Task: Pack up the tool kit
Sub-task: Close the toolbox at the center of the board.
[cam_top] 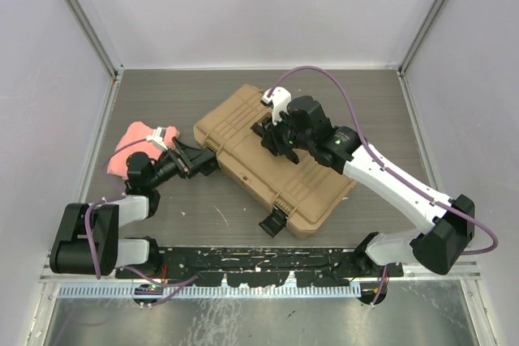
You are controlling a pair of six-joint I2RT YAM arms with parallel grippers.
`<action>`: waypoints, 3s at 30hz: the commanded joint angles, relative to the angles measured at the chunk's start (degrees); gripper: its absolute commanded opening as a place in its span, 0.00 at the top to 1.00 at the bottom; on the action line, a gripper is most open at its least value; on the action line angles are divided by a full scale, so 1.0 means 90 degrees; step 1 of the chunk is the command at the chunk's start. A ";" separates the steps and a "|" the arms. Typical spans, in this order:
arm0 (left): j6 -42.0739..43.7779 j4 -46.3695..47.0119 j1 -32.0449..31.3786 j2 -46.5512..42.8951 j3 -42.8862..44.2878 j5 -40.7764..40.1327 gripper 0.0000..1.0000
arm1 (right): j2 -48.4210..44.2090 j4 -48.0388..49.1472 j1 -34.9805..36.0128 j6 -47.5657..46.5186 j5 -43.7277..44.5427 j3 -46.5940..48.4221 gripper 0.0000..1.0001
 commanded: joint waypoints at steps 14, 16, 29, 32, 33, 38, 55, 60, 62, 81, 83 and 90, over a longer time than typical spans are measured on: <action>-0.0604 0.2979 0.0061 0.1517 -0.0065 0.0567 0.02 | -0.0055 0.0903 0.0216 0.0743 -0.0269 0.0128 0.75; -0.0727 0.3115 0.0061 0.1669 0.0030 0.0626 0.02 | -0.0059 0.0897 0.0217 0.0731 -0.0286 0.0121 0.75; -0.0952 0.3119 0.0056 0.1215 0.0163 0.0748 0.02 | -0.0033 0.0926 0.0214 0.0804 -0.0334 0.0084 0.75; -0.1000 0.3116 0.0061 0.1184 0.0098 0.0713 0.02 | -0.0027 0.0927 0.0212 0.0822 -0.0290 0.0077 0.75; -0.1020 0.3116 0.0059 0.1191 0.0081 0.0703 0.02 | -0.0032 0.0931 0.0212 0.0833 -0.0258 0.0070 0.76; -0.1083 0.3117 0.0063 0.1081 0.0062 0.0719 0.02 | -0.0033 0.0936 0.0217 0.0851 -0.0086 0.0065 0.75; -0.0926 0.1925 0.0061 -0.0371 0.0102 0.0580 0.02 | 0.0060 0.0926 0.0213 0.1063 0.0221 0.0037 0.76; -0.0755 0.1546 0.0063 -0.0596 0.0111 0.0554 0.02 | 0.0054 0.0928 0.0217 0.1076 0.0195 0.0042 0.76; -0.0711 0.1443 0.0061 -0.0656 0.0130 0.0552 0.02 | 0.0063 0.0926 0.0218 0.1089 0.0175 0.0036 0.76; -0.0531 0.0717 0.0065 -0.0934 0.0297 0.0438 0.11 | 0.0076 0.0918 0.0212 0.1123 -0.0102 0.0044 0.79; -0.0527 0.0675 0.0062 -0.0920 0.0313 0.0428 0.19 | 0.0080 0.0920 0.0212 0.1130 -0.0101 0.0043 0.79; -0.0535 0.0469 0.0061 -0.0916 0.0372 0.0289 0.29 | 0.0065 0.0922 0.0213 0.1104 -0.0177 0.0059 0.80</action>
